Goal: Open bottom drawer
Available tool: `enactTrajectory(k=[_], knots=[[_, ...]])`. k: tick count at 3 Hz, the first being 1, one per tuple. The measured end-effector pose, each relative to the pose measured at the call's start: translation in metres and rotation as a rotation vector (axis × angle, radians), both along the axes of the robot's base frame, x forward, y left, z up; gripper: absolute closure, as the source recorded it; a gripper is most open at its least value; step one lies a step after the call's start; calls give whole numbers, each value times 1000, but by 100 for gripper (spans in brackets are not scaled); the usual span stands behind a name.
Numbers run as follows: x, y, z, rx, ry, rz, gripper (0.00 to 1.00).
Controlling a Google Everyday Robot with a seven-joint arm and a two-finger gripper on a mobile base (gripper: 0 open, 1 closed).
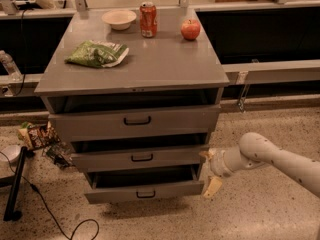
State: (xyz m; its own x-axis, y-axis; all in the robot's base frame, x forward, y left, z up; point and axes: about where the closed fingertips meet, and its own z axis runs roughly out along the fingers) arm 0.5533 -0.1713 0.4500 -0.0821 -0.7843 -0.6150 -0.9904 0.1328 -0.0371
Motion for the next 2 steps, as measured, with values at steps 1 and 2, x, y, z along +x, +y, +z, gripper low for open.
enactTrajectory(k=[1,2], knots=[[-10,4,-52,-1,78,42,0],[-10,5,-54,1,81,42,0]])
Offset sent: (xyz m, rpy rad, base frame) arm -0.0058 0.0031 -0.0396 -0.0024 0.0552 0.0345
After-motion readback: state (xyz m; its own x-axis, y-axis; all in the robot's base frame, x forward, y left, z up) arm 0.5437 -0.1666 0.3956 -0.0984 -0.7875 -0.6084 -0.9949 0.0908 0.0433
